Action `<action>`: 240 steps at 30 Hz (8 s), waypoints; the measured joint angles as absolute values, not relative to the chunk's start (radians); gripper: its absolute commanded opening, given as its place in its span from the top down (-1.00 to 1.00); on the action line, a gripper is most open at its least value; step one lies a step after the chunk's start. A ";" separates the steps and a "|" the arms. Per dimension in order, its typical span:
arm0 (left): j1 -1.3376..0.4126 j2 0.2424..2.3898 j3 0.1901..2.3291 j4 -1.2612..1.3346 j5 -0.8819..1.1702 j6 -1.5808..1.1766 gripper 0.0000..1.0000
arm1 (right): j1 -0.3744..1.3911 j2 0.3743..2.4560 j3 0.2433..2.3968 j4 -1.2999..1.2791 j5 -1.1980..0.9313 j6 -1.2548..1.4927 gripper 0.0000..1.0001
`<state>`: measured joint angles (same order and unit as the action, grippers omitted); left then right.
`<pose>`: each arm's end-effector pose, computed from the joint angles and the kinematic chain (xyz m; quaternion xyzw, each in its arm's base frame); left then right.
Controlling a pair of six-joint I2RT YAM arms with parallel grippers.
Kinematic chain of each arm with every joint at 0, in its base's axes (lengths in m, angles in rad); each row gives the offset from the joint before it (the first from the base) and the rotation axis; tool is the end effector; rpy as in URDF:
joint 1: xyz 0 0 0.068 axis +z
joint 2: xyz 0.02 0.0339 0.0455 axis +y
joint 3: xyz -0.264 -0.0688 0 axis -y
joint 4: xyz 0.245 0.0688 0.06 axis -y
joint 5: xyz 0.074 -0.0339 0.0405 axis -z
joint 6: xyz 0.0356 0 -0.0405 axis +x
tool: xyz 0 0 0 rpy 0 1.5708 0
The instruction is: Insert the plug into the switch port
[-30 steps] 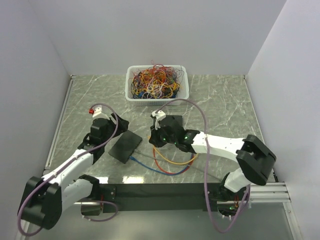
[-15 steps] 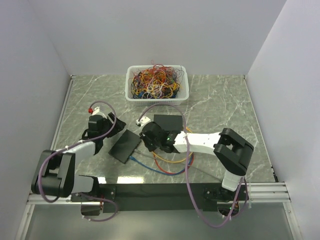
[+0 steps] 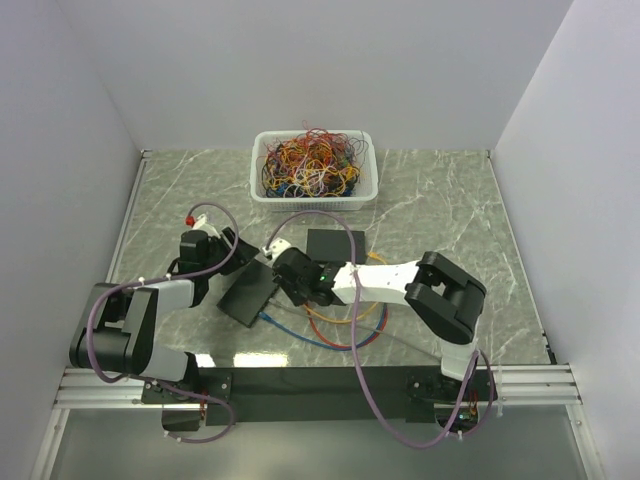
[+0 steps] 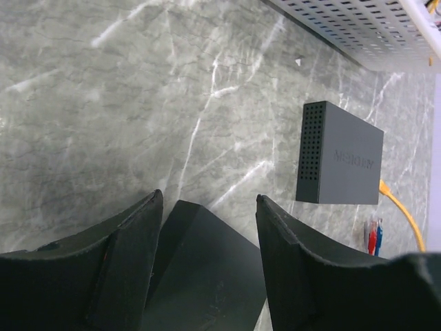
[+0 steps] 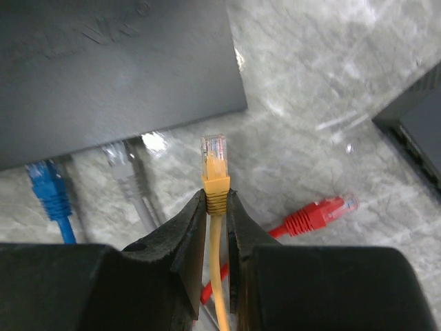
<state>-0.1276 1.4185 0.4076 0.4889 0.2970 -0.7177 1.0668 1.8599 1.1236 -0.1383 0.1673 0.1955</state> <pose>0.2512 -0.0427 0.1448 -0.1781 0.8406 -0.3199 0.3991 0.1921 0.3361 0.1628 -0.3695 0.8613 0.1372 0.3208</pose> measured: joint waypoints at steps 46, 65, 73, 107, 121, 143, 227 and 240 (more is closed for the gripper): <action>-0.189 1.469 0.363 0.624 0.273 -0.722 -0.11 | 1.104 2.032 1.404 -0.417 0.230 0.182 1.00; -0.231 1.452 0.352 0.625 0.202 -0.719 -0.09 | 1.111 1.980 1.327 -0.343 0.245 0.150 1.00; -0.244 1.452 0.351 0.628 0.186 -0.719 -0.08 | 1.114 1.959 1.298 -0.315 0.243 0.135 1.00; -0.267 1.454 0.342 0.648 0.141 -0.719 -0.06 | 1.129 1.961 1.286 -0.281 0.301 0.094 1.00; -0.277 1.436 0.307 0.685 0.122 -0.721 -0.05 | 1.126 1.937 1.236 -0.202 0.237 0.088 1.00; -0.370 1.432 0.285 0.728 -0.025 -0.743 -0.04 | 1.108 1.925 1.202 -0.171 0.215 0.115 1.00; -0.580 1.175 0.315 0.368 -0.220 -0.860 -0.39 | 1.093 1.811 0.975 0.224 0.087 0.220 1.00; -0.540 1.150 0.377 0.227 -0.279 -0.895 -0.58 | 1.093 1.857 1.048 0.204 0.084 0.220 1.00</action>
